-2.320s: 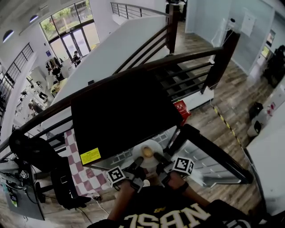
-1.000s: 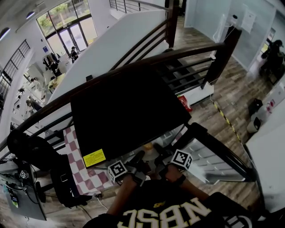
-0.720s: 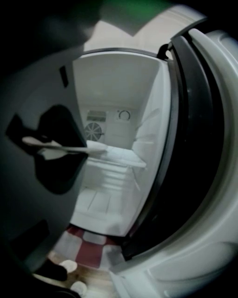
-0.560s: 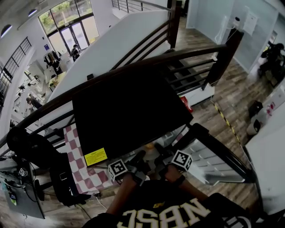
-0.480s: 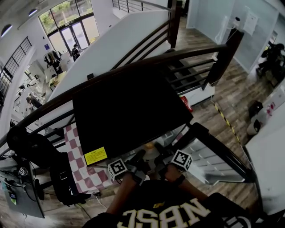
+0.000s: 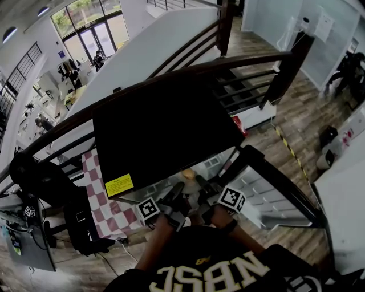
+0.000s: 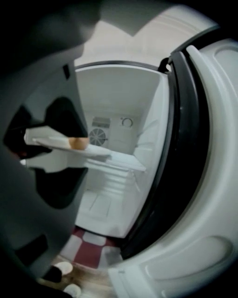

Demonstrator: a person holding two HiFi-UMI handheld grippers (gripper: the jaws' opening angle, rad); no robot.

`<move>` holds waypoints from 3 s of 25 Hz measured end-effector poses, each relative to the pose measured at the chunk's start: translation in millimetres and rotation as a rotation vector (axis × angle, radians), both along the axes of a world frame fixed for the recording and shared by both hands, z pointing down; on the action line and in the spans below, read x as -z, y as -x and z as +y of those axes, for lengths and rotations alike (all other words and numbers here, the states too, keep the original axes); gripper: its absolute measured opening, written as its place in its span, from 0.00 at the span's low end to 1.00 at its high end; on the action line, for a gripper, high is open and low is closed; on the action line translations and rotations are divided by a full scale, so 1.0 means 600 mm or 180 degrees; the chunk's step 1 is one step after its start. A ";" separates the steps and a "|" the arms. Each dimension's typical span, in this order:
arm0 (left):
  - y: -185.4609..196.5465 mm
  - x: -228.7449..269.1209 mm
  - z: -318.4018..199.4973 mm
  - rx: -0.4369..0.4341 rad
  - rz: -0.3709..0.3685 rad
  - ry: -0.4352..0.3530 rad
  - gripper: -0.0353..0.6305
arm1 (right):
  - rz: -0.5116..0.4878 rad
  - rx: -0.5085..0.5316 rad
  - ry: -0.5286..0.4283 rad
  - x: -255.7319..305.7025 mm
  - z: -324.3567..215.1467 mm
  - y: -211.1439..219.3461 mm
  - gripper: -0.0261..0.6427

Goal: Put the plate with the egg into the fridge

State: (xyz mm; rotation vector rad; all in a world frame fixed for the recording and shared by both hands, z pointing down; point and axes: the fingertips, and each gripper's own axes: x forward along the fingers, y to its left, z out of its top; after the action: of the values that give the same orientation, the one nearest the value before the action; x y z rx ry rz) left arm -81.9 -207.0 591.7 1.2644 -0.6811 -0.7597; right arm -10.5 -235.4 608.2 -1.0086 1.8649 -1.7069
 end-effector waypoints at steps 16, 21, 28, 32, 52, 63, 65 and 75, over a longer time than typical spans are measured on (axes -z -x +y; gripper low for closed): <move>0.001 -0.018 0.085 0.0164 -0.0129 0.0067 0.34 | -0.0204 0.0149 0.0166 -0.005 0.095 -0.009 0.33; 0.005 -0.019 0.105 0.0211 -0.0134 0.0061 0.34 | -0.0296 0.0249 0.0146 -0.005 0.107 0.005 0.33; 0.022 -0.025 0.129 0.0336 -0.0136 0.0099 0.34 | -0.0336 0.0412 0.0261 -0.009 0.121 0.038 0.30; 0.031 -0.028 0.137 0.0394 -0.0132 0.0119 0.34 | -0.0350 0.0398 0.0184 -0.001 0.114 0.046 0.23; 0.017 -0.015 0.112 0.0254 -0.0012 0.0046 0.34 | -0.0365 0.0211 0.0166 0.011 0.069 0.039 0.09; 0.026 -0.008 0.087 0.0221 0.0008 0.0003 0.34 | -0.0332 0.0107 0.0125 0.005 0.026 0.037 0.09; 0.027 -0.006 0.083 0.0204 0.0017 -0.0019 0.34 | -0.0315 0.0100 0.0147 0.006 0.020 0.039 0.09; 0.043 0.001 0.063 0.0201 0.0052 -0.0092 0.34 | -0.0289 0.0110 0.0126 0.008 -0.012 0.053 0.09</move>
State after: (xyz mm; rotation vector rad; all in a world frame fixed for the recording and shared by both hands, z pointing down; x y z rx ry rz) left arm -107.4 -169.0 591.0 1.2664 -0.7018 -0.8332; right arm -42.5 -242.5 603.6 -0.9029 1.8078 -1.7855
